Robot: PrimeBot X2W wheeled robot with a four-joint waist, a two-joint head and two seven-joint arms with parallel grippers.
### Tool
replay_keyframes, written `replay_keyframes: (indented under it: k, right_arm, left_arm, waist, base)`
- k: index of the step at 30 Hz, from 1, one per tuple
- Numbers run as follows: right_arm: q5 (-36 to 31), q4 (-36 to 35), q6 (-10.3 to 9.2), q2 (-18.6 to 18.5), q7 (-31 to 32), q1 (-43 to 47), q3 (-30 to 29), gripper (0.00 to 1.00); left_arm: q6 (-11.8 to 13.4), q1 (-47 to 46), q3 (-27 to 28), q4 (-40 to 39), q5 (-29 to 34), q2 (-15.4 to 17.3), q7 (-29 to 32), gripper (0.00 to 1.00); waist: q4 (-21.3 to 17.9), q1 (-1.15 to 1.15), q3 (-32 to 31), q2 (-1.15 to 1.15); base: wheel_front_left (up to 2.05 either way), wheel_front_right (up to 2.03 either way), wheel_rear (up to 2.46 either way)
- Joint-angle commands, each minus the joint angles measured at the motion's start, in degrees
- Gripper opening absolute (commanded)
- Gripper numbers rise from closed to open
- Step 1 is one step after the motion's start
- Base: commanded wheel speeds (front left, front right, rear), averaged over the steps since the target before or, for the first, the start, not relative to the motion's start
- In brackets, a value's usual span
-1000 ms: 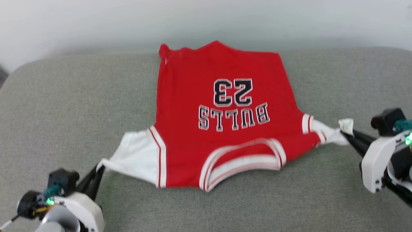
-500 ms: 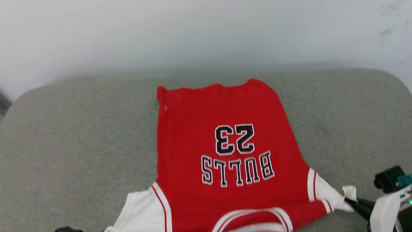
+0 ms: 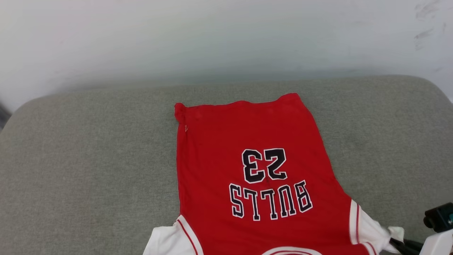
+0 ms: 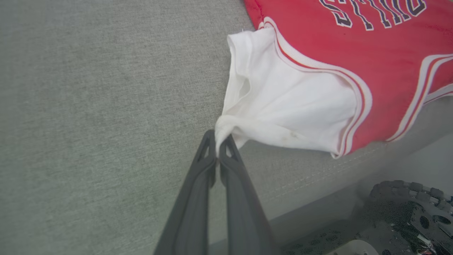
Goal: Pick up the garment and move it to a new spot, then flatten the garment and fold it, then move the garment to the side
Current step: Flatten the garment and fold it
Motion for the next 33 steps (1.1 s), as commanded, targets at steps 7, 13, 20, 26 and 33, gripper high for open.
replay_keyframes:
  k: [7,13,20,26,33]
  right_arm:
    - [-0.2,-4.9,-0.05,0.2,5.5,-0.3,-8.2,1.00]
    - [-0.7,-11.8,-0.04,1.8,18.8,-8.7,-21.7,1.00]
    - [-6.7,-10.4,-0.04,5.9,34.8,-23.0,-29.2,1.00]
    - [-15.1,-6.2,-0.04,8.2,44.7,-34.0,-32.3,1.00]
    - [-21.6,-2.1,-0.04,9.2,50.2,-41.3,-34.7,1.00]
  left_arm:
    - [-0.7,-2.3,-1.1,-6.0,-1.3,0.3,3.4,0.00]
    - [-0.1,-3.8,-3.1,-17.5,-0.4,1.1,8.1,0.00]
    - [-0.7,-8.0,-6.4,-23.8,2.4,-0.3,10.4,0.00]
    - [-1.9,-12.6,-9.1,-25.9,3.7,-2.7,10.8,0.00]
    - [-2.7,-16.1,-10.6,-27.3,4.9,-4.0,10.3,0.00]
  waist:
    - [2.3,0.00,3.4,0.00]
    - [7.7,0.00,11.8,0.00]
    - [14.8,0.00,20.4,0.00]
    - [21.0,0.00,25.9,0.00]
    - [25.0,0.00,29.9,0.00]
  base:
    - [0.00,0.00,0.00]
    - [0.00,0.00,0.00]
    - [0.00,0.00,0.00]
    - [0.00,0.00,0.00]
    - [0.00,0.00,0.00]
